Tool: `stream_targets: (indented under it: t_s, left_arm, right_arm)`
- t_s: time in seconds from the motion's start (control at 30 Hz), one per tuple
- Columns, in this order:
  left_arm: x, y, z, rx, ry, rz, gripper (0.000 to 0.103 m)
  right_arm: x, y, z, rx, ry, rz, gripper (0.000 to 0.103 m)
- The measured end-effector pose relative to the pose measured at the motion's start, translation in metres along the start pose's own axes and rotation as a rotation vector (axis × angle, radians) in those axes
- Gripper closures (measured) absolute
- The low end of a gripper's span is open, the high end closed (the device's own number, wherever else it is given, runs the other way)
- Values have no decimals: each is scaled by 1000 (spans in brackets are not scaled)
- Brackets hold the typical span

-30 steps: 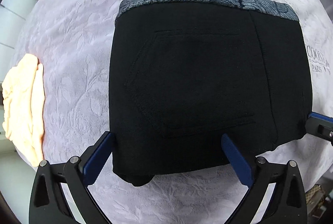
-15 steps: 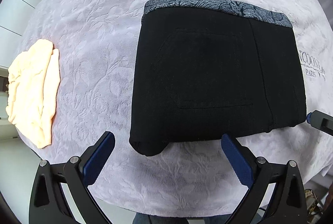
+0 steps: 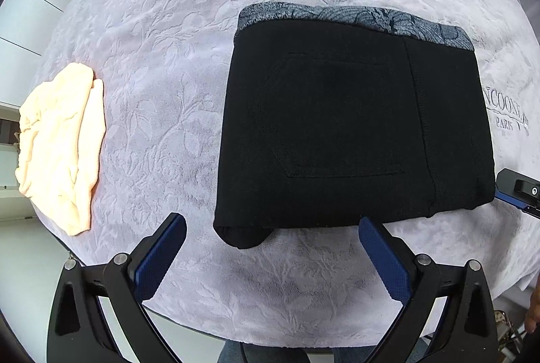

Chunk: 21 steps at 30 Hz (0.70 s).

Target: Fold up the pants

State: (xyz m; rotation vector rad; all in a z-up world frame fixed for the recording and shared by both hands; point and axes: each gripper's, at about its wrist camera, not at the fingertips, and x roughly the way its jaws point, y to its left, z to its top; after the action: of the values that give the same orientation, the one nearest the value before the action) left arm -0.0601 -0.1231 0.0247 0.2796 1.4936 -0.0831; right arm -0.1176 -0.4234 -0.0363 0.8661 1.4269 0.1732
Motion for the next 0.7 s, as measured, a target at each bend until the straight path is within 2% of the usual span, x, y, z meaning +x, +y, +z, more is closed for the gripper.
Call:
stream_targets:
  t_s: [0.23, 0.37, 0.43, 0.57, 0.63, 0.7]
  left_arm:
    - [-1, 34, 46, -72, -50, 20, 0]
    - [15, 49, 80, -115, -49, 25, 0]
    - [28, 49, 91, -106, -54, 63, 0]
    - [60, 59, 95, -153, 8, 47, 0]
    - [61, 65, 94, -190, 24, 14, 0]
    - [55, 63, 92, -164, 12, 22, 0]
  right_arm:
    - [-6, -2, 7, 7, -30, -56, 22]
    - [0, 1, 10, -4, -5, -79, 22]
    - [4, 4, 11, -12, 10, -87, 22]
    - [9, 10, 16, -26, 22, -96, 21]
    - [11, 12, 16, -28, 27, -100, 21]
    - [12, 12, 16, -23, 34, -93, 21]
